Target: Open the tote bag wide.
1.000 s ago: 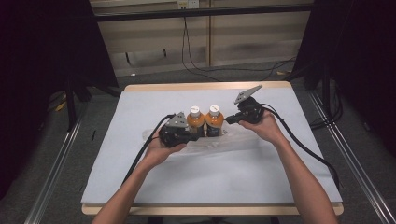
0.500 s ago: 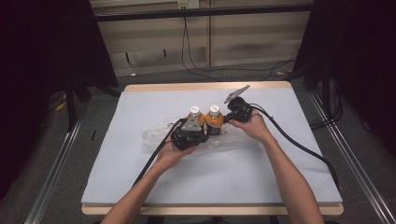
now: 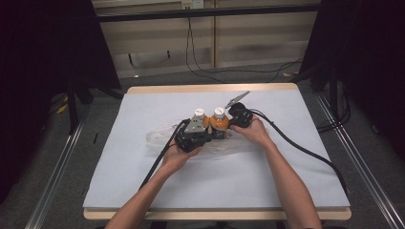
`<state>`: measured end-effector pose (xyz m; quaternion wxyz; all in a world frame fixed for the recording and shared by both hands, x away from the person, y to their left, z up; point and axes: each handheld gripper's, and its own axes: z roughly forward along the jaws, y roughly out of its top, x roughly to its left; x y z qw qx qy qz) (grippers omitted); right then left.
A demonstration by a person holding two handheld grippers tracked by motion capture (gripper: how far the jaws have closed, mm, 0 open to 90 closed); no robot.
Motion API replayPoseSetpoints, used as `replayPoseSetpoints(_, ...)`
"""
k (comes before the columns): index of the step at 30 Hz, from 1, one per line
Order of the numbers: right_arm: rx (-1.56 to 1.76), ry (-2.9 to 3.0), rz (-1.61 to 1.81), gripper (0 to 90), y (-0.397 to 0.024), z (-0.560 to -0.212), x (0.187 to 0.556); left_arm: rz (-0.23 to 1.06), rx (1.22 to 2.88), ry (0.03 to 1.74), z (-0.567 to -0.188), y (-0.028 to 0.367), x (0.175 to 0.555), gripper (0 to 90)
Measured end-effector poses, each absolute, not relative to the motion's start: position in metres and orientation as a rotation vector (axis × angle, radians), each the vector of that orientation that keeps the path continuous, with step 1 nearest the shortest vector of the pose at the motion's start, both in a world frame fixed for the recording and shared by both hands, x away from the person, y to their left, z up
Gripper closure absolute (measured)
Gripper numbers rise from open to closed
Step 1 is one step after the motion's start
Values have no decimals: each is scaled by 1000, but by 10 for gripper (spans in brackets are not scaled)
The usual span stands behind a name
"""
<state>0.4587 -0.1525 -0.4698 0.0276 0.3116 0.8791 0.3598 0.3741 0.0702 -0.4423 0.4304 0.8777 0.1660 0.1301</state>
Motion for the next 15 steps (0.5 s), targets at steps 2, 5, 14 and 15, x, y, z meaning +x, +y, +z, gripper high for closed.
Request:
replayPoseSetpoints(2,968,2721,1095,900,-152,-472,460,336,2221,418,-451,64,373,900)
replayPoseSetpoints(5,967,2716,1095,900,-151,-475,461,346,2294,436,-466,61,373,900)
replayPoseSetpoints(14,995,2717,1094,900,-150,-481,464,328,2363,436,-480,60,369,900)
replayPoseSetpoints(15,1001,2713,1102,900,-151,-481,464,314,2362,439,-480,60,369,900)
